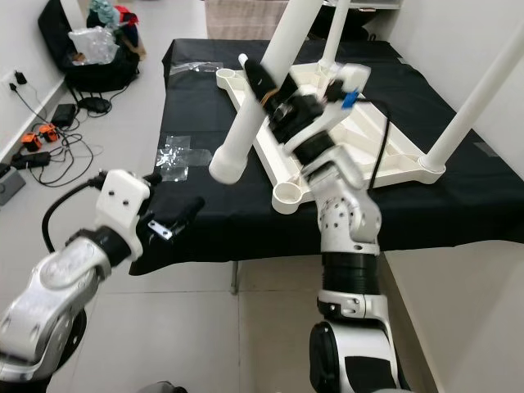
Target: Building children table
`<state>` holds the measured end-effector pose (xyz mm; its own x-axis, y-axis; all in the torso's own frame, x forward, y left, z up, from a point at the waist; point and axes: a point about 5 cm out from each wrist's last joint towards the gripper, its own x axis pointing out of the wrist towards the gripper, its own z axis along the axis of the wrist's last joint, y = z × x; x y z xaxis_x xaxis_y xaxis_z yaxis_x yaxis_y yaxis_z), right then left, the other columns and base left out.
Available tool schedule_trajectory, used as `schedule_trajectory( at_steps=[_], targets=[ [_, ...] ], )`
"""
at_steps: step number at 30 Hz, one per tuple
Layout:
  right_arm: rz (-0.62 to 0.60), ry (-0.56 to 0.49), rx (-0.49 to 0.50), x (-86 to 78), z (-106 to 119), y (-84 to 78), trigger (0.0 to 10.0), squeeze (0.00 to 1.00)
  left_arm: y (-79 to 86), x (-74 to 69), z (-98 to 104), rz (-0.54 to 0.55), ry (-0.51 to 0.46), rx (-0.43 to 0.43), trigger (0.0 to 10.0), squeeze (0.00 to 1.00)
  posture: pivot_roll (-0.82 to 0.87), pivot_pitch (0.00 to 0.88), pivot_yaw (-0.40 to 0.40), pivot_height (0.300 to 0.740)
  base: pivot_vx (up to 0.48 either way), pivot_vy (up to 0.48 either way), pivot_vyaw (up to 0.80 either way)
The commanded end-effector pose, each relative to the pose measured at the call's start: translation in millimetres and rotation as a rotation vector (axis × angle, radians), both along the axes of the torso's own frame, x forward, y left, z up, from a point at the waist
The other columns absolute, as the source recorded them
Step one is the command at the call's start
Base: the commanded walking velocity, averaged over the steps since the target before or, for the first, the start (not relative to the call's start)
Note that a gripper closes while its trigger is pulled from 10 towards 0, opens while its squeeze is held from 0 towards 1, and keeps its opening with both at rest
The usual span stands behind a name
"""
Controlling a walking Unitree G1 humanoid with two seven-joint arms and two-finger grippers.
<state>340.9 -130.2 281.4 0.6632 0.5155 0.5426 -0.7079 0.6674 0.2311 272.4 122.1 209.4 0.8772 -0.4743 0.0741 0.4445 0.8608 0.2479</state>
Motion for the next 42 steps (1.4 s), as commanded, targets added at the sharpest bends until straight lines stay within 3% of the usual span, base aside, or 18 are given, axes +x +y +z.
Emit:
schedule_trajectory(
  at_steps=[1, 9, 12, 16, 19, 29, 30, 40, 41, 42],
  targets=[
    [0.047, -0.028, 0.003, -6.8, 3, 6.3, 0.0, 0.00, -3.8, 8.0, -3, -0.019, 0.029, 0.022, 10.0, 0.00, 0.07, 0.045, -0.038, 0.740, 0.000, 0.000, 0.00],
    [0.144, -0.021, -0.004, -20.2, -2, 19.4, 0.0, 0.00, -25.4, 32.6, -2, -0.099, 0.065, -0.008, 10.0, 0.00, 0.06, 0.053, -0.037, 0.740, 0.000, 0.000, 0.00],
    [0.157, -0.024, -0.006, -22.6, -2, 23.0, 0.0, 0.00, -37.8, 33.8, -4, -0.189, 0.099, -0.026, 10.0, 0.00, 0.06, 0.060, -0.035, 0.740, 0.000, 0.000, 0.00],
    [0.162, -0.026, -0.007, -23.6, -2, 24.2, 0.0, 0.00, -42.1, 36.2, -6, -0.200, 0.117, -0.026, 10.0, 0.00, 0.06, 0.060, -0.035, 0.740, 0.000, 0.000, 0.00],
    [0.164, -0.028, -0.004, -25.2, 0, 26.2, 0.0, 0.00, -52.4, 37.0, -8, -0.272, 0.133, -0.010, 10.0, 0.00, 0.05, 0.066, -0.032, 0.740, 0.000, 0.000, 0.00],
    [0.175, -0.029, -0.010, -27.5, 2, 26.7, 0.0, 0.00, -47.8, 44.8, -8, -0.230, 0.102, 0.002, 9.7, 0.00, 0.05, 0.067, -0.033, 0.740, 0.000, 0.000, 0.00],
    [0.174, -0.027, -0.011, -27.8, 2, 26.7, 0.0, 0.00, -47.2, 45.5, -7, -0.224, 0.092, 0.007, 0.0, 0.00, 0.05, 0.067, -0.033, 0.740, 0.000, 0.000, 0.00],
    [0.177, -0.020, -0.023, -28.3, -1, 29.0, 0.0, 0.00, -46.6, 46.1, -7, -0.200, 0.049, 0.071, 0.0, 0.00, 0.05, 0.075, -0.036, 0.740, 0.000, 0.000, 0.00],
    [0.175, -0.019, -0.025, -28.1, -1, 29.0, 0.0, 0.00, -46.9, 46.1, -7, -0.194, 0.040, 0.097, 10.0, 0.00, 0.05, 0.075, -0.036, 0.740, 0.000, 0.000, 0.00],
    [0.173, -0.019, -0.032, -28.0, -1, 29.2, 0.0, 0.00, -46.8, 46.2, -7, -0.184, 0.024, 0.120, 10.0, 0.00, 0.05, 0.075, -0.036, 0.740, 0.000, 0.000, 0.00]
  ],
)
